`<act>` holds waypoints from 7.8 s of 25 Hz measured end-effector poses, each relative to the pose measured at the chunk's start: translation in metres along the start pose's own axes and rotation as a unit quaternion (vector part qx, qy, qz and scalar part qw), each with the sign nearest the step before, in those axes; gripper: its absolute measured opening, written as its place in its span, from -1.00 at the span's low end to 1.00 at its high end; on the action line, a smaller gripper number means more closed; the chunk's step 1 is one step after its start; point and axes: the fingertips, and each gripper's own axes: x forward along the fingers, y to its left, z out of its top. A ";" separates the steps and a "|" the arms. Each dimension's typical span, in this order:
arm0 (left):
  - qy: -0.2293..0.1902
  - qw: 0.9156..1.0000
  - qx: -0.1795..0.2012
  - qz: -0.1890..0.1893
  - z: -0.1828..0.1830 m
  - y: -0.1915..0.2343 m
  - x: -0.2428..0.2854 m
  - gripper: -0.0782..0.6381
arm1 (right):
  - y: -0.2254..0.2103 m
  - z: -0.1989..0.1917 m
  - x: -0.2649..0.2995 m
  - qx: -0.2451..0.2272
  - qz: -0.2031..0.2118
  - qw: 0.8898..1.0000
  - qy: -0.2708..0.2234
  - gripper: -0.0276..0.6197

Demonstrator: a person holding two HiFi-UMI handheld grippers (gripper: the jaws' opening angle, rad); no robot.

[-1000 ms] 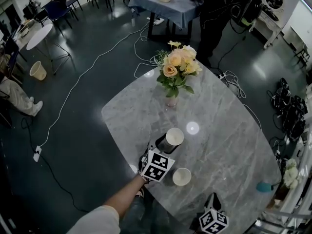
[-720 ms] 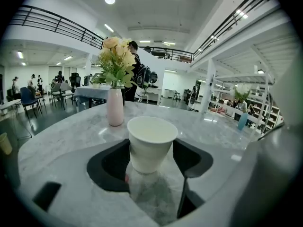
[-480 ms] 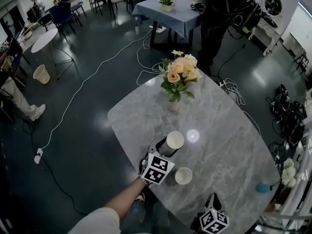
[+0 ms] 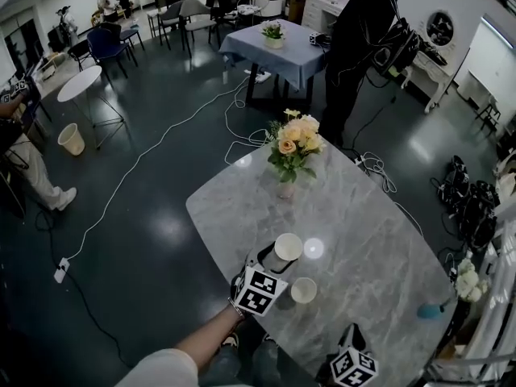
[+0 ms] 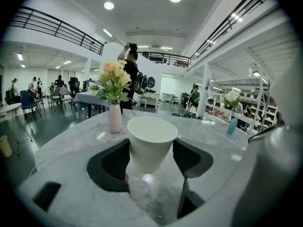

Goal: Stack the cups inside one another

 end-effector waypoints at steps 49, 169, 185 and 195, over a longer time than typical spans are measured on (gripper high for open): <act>0.005 0.998 0.020 -0.066 -0.003 -0.113 -0.044 0.04 | -0.057 -0.022 -0.077 0.079 -0.052 0.994 -0.056 -0.89; -0.034 0.996 -0.001 -0.082 -0.036 -0.227 -0.202 -0.76 | -0.020 -0.043 -0.199 0.068 0.012 0.988 -0.135 -0.89; -0.030 0.996 0.001 -0.079 -0.033 -0.215 -0.195 -0.76 | -0.013 -0.038 -0.189 0.061 0.013 0.990 -0.126 -0.89; -0.022 0.997 -0.003 -0.074 -0.039 -0.205 -0.195 -0.76 | -0.013 -0.046 -0.188 0.065 0.007 0.991 -0.118 -0.89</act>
